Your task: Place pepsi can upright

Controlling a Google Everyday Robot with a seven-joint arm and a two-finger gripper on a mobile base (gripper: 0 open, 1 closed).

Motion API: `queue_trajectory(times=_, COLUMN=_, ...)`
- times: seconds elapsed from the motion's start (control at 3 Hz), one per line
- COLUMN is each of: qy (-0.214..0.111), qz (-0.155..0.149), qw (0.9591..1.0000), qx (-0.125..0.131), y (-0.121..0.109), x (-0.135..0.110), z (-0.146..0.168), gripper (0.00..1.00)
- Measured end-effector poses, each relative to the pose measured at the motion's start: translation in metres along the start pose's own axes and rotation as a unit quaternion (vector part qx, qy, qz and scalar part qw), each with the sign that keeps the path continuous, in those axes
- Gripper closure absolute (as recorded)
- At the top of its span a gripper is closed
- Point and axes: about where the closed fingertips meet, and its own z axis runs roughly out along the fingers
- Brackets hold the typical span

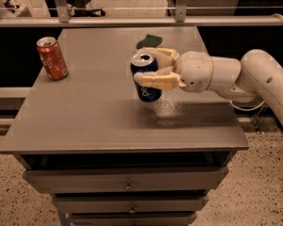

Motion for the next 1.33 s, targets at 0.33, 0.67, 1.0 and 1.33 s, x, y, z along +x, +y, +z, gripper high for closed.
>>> queue_trajectory(times=0.33, qy=-0.006, qz=0.019, qw=0.9998, qx=-0.009, y=0.005, x=0.016, z=-0.001, gripper=1.0)
queue_trajectory(times=0.67, qy=-0.002, qz=0.031, qw=0.9993, qx=-0.021, y=0.007, x=0.028, z=-0.002, gripper=0.88)
queue_trajectory(times=1.0, qy=0.005, qz=0.039, qw=0.9988, qx=-0.028, y=0.008, x=0.036, z=-0.005, gripper=0.66)
queue_trajectory(times=1.33, qy=0.02, qz=0.045, qw=0.9984, qx=-0.027, y=0.009, x=0.044, z=-0.013, gripper=0.43)
